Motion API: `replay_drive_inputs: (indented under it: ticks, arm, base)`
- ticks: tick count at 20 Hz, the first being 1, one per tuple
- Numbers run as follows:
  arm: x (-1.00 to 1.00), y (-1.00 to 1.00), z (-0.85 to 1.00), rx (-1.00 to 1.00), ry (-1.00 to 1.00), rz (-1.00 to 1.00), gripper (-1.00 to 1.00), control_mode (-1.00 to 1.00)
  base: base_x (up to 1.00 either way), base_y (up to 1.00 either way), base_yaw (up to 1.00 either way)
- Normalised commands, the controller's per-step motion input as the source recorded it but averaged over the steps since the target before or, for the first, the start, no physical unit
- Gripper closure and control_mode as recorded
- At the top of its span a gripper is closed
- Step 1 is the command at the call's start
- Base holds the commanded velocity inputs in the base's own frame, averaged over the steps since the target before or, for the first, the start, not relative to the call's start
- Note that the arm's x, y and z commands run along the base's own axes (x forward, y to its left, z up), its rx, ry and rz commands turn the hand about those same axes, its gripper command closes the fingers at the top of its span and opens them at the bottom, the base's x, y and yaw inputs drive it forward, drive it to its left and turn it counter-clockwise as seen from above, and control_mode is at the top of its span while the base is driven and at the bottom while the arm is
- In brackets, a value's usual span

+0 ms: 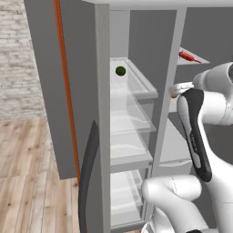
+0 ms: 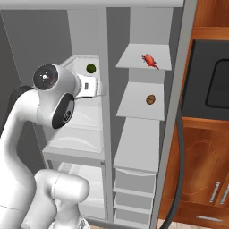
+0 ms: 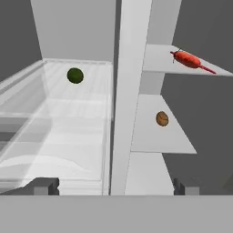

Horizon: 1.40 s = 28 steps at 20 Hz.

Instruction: There's a fish in the fridge that needs to be moved to the freezer for freezing. Pick up the fish from the fridge, place it on any shelf in the freezer, and close the fridge and freezer doors when done.

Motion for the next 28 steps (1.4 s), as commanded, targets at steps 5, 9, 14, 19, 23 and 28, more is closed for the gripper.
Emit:
replay_drive_inputs:
  ticks: [5,9,14,19,23,28]
  arm:
    - [-0.32,0.19,-0.16,0.0,0.06,0.0,-1.0,-1.0]
    - [-0.31,0.04,-0.07,0.0,0.06,0.0,-1.0,-1.0]
    - [-0.36,0.07,-0.02,0.0,0.0,0.0,-1.0,-1.0]
    - [-0.5,0.12,0.0,0.02,0.0,-0.08,-1.0,-1.0]
    - [-0.39,0.02,-0.04,0.01,0.0,-0.08,-1.0,-1.0]
    - [-0.12,0.01,-0.03,0.0,0.0,-0.01,-1.0,1.0]
  base:
    - [0.0,0.0,0.0]
    - [0.0,0.0,0.0]
    - [0.0,0.0,0.0]
    - [0.0,0.0,0.0]
    - [0.0,0.0,0.0]
    - [-0.53,0.0,-0.02]
